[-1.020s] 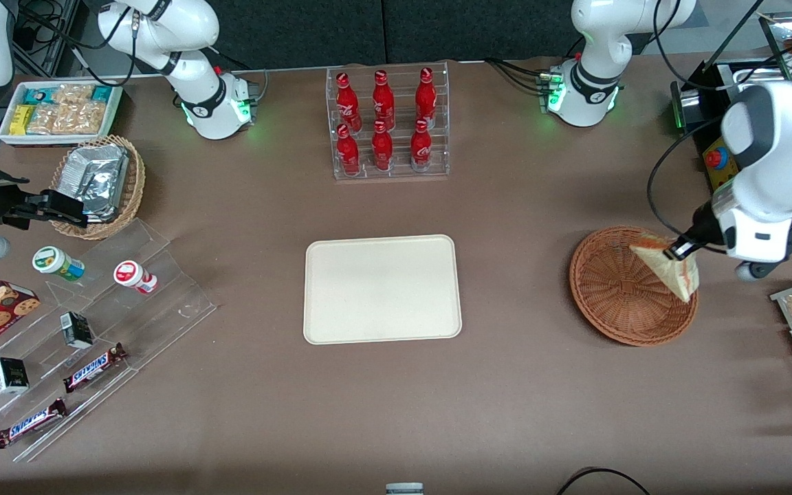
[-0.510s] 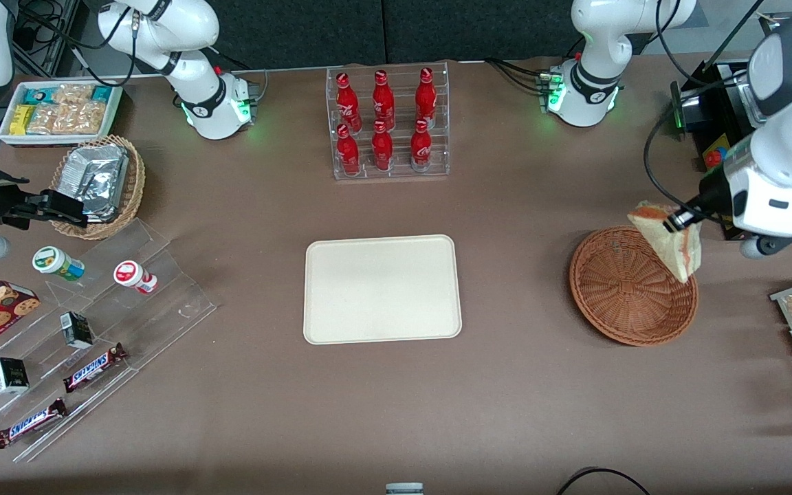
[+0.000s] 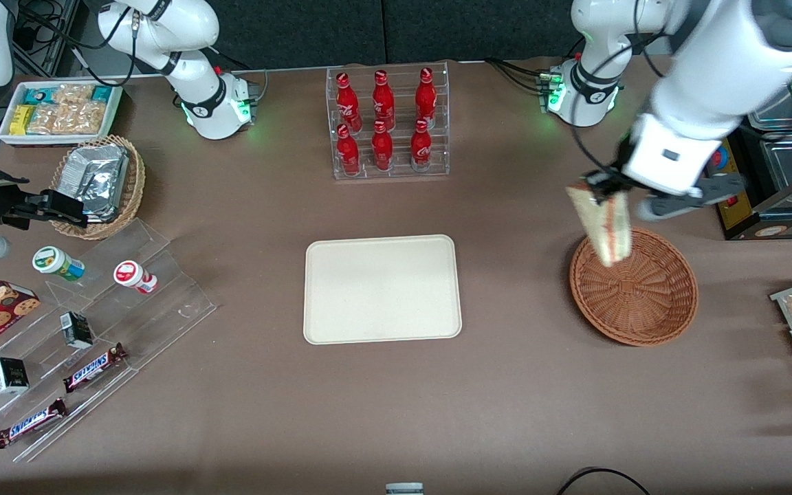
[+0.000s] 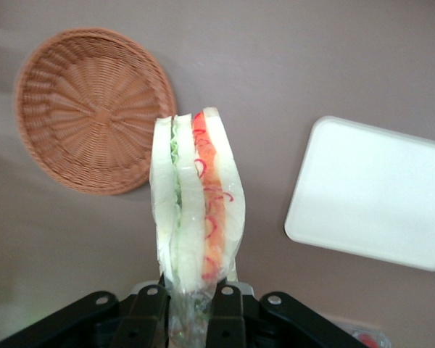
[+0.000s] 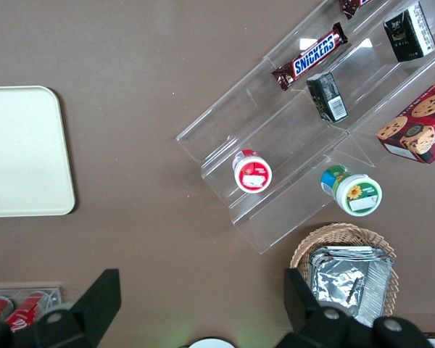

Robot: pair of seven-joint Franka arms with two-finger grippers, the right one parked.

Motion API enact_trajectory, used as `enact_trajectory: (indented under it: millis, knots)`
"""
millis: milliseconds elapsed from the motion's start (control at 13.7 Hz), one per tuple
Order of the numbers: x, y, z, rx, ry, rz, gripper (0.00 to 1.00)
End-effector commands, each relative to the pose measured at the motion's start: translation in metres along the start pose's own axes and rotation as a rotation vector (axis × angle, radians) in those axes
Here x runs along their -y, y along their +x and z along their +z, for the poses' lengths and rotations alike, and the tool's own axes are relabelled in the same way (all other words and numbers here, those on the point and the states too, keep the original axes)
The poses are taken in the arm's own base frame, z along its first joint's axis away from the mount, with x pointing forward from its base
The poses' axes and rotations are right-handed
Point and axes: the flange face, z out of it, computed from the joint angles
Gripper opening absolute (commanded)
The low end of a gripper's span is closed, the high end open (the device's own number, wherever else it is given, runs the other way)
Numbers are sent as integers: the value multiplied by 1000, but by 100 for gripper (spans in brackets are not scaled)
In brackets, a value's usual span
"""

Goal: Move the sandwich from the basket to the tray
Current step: 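Carry the held sandwich over the cream tray and lower it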

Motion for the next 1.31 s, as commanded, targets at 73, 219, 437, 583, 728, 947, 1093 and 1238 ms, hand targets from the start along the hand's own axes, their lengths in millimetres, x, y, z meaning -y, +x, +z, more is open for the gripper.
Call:
enact_trajectory:
  millis: [73, 219, 437, 583, 728, 947, 1093, 1238]
  knots:
    - [-54, -3, 22, 49, -73, 85, 20]
    - [-81, -8, 39, 50, -92, 130, 21]
    - [-125, -21, 68, 37, -95, 152, 21]
    - [-158, -28, 101, 13, -80, 154, 21]
    - [-187, -32, 138, -24, -65, 173, 21]
    - [-213, -27, 184, -71, -59, 158, 21]
    - [-230, -26, 212, -99, -89, 167, 21]
    - [-248, -37, 239, -135, -77, 179, 21]
